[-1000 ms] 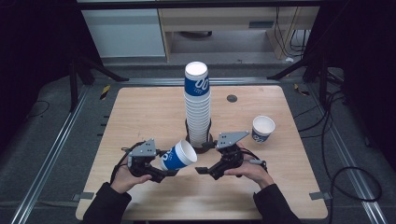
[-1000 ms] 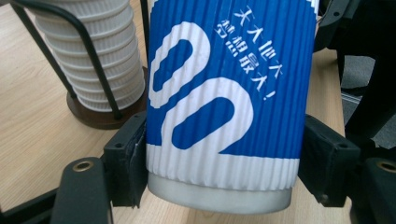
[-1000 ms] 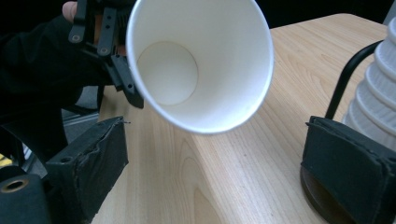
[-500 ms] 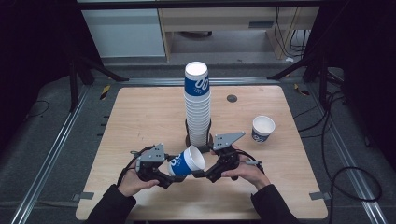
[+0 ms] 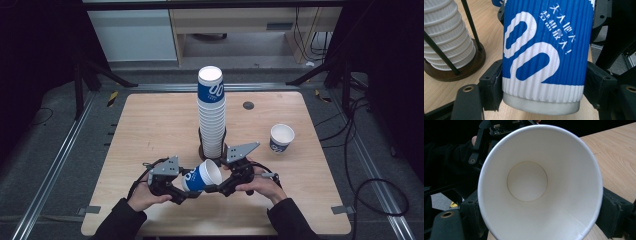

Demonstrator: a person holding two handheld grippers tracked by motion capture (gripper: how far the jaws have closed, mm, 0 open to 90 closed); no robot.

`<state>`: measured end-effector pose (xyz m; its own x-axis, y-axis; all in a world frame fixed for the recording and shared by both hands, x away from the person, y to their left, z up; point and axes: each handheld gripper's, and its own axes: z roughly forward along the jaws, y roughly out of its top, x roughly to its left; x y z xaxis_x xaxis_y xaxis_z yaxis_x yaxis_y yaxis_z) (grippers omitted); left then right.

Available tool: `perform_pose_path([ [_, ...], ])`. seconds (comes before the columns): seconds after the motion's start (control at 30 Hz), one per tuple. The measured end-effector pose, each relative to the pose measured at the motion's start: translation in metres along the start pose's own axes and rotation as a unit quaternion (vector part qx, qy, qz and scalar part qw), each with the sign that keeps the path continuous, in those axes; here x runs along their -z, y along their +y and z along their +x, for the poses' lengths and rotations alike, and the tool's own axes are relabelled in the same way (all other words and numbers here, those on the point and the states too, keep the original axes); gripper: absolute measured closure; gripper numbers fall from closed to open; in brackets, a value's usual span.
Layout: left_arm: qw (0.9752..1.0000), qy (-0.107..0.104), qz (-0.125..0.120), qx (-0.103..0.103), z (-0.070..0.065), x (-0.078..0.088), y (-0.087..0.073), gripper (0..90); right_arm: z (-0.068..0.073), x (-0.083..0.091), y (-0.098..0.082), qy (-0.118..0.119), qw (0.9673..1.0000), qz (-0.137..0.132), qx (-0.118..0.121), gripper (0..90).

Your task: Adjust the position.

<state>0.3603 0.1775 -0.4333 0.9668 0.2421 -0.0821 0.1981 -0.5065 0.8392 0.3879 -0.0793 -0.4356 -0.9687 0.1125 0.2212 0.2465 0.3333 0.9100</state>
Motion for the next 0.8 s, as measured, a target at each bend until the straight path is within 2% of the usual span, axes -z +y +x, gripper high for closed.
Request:
perform_pose_path([
  [0.13, 1.0, -0.002, 0.002, 0.009, 0.001, 0.0, 0.0, 25.1, 0.001, 0.0, 0.001, -0.002, 1.0, 0.003, 0.006, 15.6],
  [0.2, 0.9999, 0.0, 0.008, 0.015, 0.002, 0.001, 0.0, 21.0, 0.001, 0.001, 0.001, -0.007, 0.9999, 0.008, 0.01, 15.7],
  [0.27, 0.9996, -0.006, 0.018, 0.023, 0.004, 0.001, -0.001, 20.2, 0.0, 0.003, 0.0, -0.013, 0.9996, 0.021, 0.015, 15.8],
  [0.33, 0.9992, -0.003, 0.034, 0.023, 0.005, -0.001, -0.002, 19.5, 0.0, 0.002, 0.0, -0.02, 0.9989, 0.037, 0.021, 15.9],
  [0.37, 0.9988, -0.004, 0.043, 0.023, 0.005, -0.002, -0.003, 18.8, 0.001, 0.0, -0.002, -0.022, 0.9979, 0.055, 0.027, 16.0],
  [0.4, 0.9985, -0.003, 0.051, 0.021, 0.005, -0.004, -0.003, 18.8, 0.001, 0.0, -0.002, -0.022, 0.9979, 0.055, 0.027, 16.0],
  [0.43, 0.9969, -0.009, 0.075, 0.022, 0.004, -0.008, -0.005, 18.6, 0.002, -0.004, -0.003, -0.023, 0.9964, 0.074, 0.035, 15.9],
  [0.47, 0.9969, -0.009, 0.075, 0.022, 0.004, -0.008, -0.005, 18.4, 0.002, -0.004, -0.003, -0.023, 0.9964, 0.074, 0.035, 15.9],
  [0.5, 0.996, -0.013, 0.086, 0.021, 0.004, -0.011, -0.006, 18.4, 0.003, -0.006, -0.004, -0.023, 0.9957, 0.081, 0.039, 15.9],
  [0.6, 0.9936, -0.023, 0.11, 0.012, 0.001, -0.019, -0.008, 18.4, 0.005, -0.013, -0.006, -0.01, 0.9943, 0.096, 0.045, 15.9],
  [0.63, 0.9926, -0.03, 0.117, 0.005, 0.0, -0.022, -0.008, 19.8, 0.006, -0.017, -0.007, 0.001, 0.9935, 0.104, 0.046, 15.8],
  [0.8, 0.9912, -0.043, 0.125, -0.004, -0.002, -0.023, -0.009, 26.6, 0.008, -0.02, -0.009, 0.007, 0.9925, 0.111, 0.052, 15.6],
])
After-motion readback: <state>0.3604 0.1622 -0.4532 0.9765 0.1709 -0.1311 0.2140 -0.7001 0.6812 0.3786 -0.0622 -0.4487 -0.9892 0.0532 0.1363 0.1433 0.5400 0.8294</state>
